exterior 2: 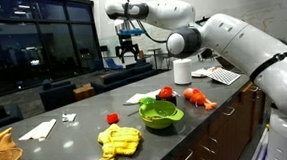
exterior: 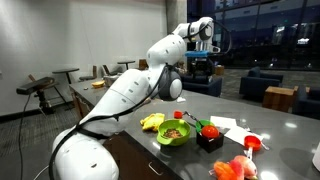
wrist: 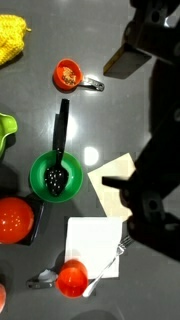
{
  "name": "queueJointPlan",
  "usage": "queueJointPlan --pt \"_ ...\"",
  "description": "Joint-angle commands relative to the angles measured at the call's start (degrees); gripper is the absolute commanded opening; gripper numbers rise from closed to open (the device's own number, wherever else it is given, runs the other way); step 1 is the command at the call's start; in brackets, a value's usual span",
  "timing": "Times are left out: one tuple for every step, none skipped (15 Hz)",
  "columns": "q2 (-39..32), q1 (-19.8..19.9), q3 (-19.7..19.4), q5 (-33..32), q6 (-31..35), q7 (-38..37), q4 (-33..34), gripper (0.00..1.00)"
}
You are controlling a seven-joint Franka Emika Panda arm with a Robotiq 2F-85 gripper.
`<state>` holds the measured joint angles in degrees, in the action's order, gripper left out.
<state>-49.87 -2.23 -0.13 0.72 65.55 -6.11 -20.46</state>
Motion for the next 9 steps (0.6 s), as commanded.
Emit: queueJointPlan --pt "1.28 0.55 0.75 1.81 0.39 -4.5 -1.03 1.0" --pt "1.28 0.56 0.74 2.09 0.41 -5.3 -1.06 1.0" --pt "1.33 0.43 0.58 2.07 0.23 -5.74 -1.14 1.0" --pt "0.75 0.2 0.2 1.22 0.63 -3.66 -1.3 1.0" --pt "0.74 0.19 0.2 1.22 0.66 -3.71 -1.46 1.0" --pt "0.72 0.19 0.2 1.21 0.7 -3.7 -1.64 1.0" --pt "0.7 0.18 0.2 1.21 0.77 -3.69 -1.77 1.0" --pt "0.65 0.18 0.19 1.21 0.84 -3.69 -1.84 1.0" --pt "0.62 0.18 0.19 1.21 0.86 -3.69 -1.85 1.0"
